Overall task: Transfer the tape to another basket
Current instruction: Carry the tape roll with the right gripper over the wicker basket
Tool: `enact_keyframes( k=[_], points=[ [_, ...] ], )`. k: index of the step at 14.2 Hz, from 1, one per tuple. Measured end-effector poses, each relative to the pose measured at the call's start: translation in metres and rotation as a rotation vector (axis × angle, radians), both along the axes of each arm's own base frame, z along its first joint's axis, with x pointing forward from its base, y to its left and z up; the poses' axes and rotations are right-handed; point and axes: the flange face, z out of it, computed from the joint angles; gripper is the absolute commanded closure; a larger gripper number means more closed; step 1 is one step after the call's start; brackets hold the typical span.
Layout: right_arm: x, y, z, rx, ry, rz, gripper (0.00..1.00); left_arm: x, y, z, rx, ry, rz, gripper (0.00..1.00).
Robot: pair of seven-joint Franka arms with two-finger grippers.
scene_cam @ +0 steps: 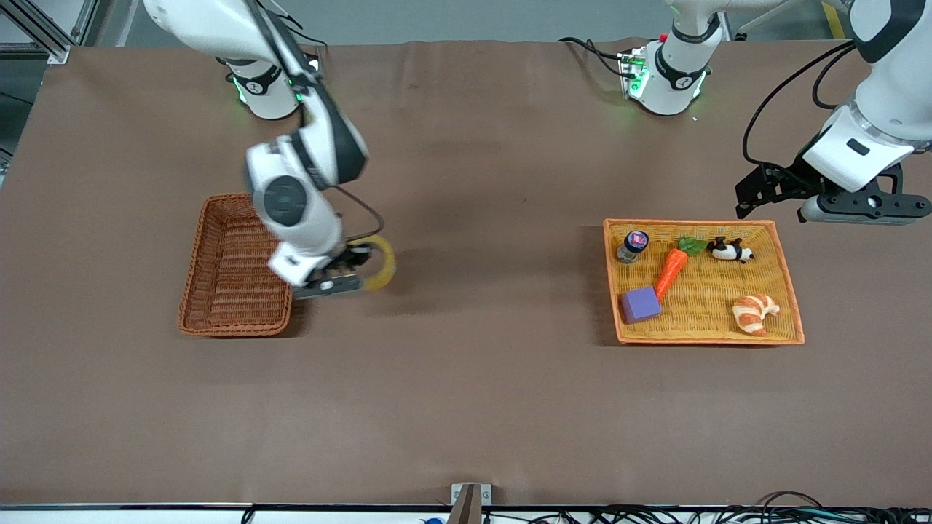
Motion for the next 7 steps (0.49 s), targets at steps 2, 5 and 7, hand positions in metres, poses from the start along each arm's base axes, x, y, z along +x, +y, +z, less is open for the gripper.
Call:
enact_keyframes(
  k=[2,5,7],
  points=[
    [0.021,-0.076,0.039,0.022,-0.028,-0.051,1.00,0.001,0.000,-0.002,0.000,0.005,-0.001,0.00],
    [0.034,-0.190,0.049,0.030,-0.026,-0.098,1.00,0.002,0.000,-0.003,0.000,0.006,0.001,0.00],
    [0.028,-0.238,0.029,0.027,0.005,-0.140,1.00,0.002,0.003,-0.003,0.000,0.007,0.003,0.00]
  ],
)
